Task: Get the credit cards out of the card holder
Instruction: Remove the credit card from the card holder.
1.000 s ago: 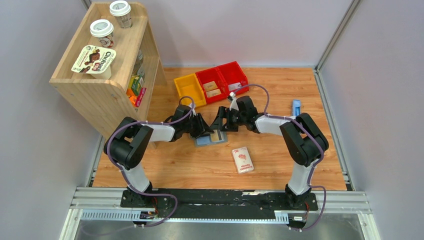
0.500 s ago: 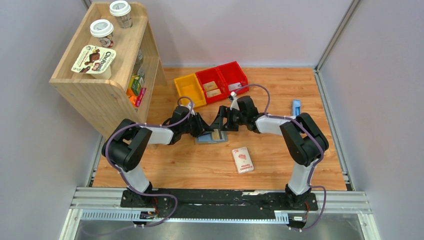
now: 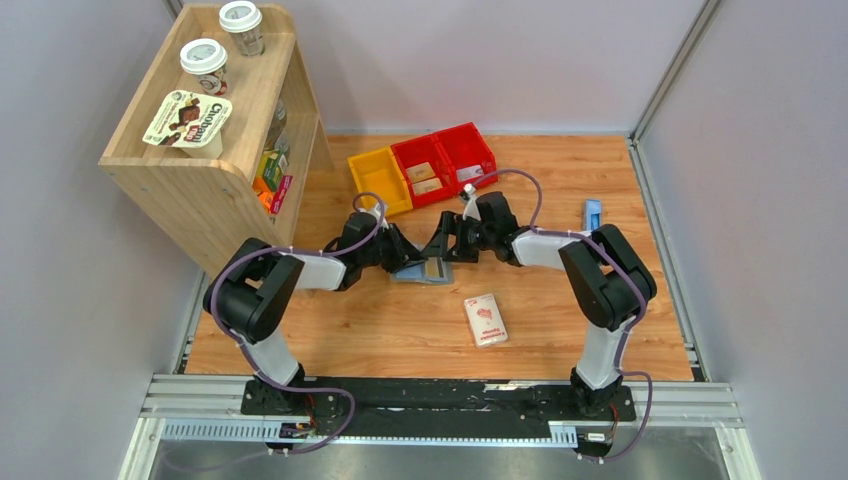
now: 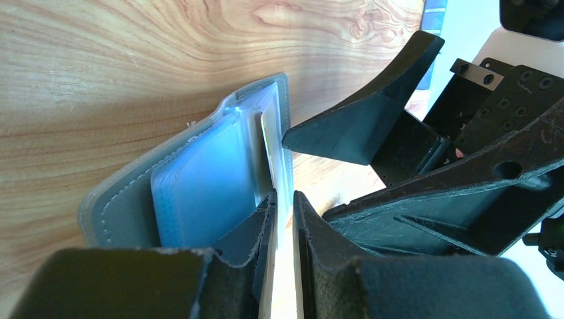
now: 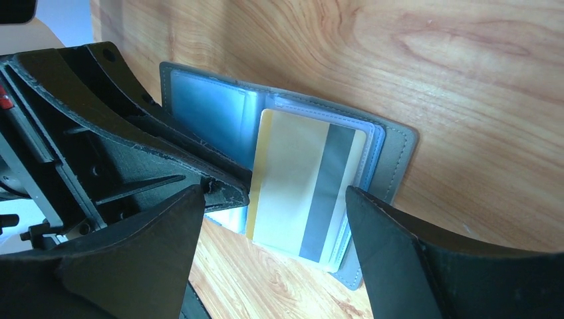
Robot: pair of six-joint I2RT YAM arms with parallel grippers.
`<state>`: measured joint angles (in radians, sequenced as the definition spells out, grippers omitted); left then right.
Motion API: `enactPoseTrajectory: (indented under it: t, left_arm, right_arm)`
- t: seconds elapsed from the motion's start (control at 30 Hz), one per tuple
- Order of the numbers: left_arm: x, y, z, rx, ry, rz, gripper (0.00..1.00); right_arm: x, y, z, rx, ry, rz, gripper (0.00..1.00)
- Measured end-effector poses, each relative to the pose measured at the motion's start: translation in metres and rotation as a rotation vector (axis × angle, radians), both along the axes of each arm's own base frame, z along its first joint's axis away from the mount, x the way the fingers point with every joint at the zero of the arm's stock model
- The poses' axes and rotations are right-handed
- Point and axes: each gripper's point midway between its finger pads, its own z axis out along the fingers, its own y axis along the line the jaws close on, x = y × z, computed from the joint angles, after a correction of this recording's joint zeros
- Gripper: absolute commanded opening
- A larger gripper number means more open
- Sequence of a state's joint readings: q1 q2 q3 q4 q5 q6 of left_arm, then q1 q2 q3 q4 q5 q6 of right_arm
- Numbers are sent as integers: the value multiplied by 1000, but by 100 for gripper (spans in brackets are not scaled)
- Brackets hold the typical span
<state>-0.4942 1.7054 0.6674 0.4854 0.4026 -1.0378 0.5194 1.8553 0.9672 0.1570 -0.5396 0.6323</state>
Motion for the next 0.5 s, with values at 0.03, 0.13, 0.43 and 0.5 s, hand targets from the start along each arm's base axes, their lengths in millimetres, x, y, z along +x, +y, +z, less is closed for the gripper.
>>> enactPoseTrajectory:
  t: [0.03, 0.13, 0.43, 0.5]
  left_arm:
    - [0, 0, -1, -4, 4, 0, 22]
    - [0, -1, -5, -7, 16, 2, 23]
    - [5, -4, -18, 3, 47, 2, 25]
    - [6, -4, -20, 5, 55, 3, 25]
  right_arm:
    - [1, 0, 0, 1, 0, -1, 86]
    - [3, -2, -2, -1, 1, -7, 86]
    - [9, -7, -5, -9, -2, -30, 86]
    - [10, -7, -5, -8, -4, -33, 86]
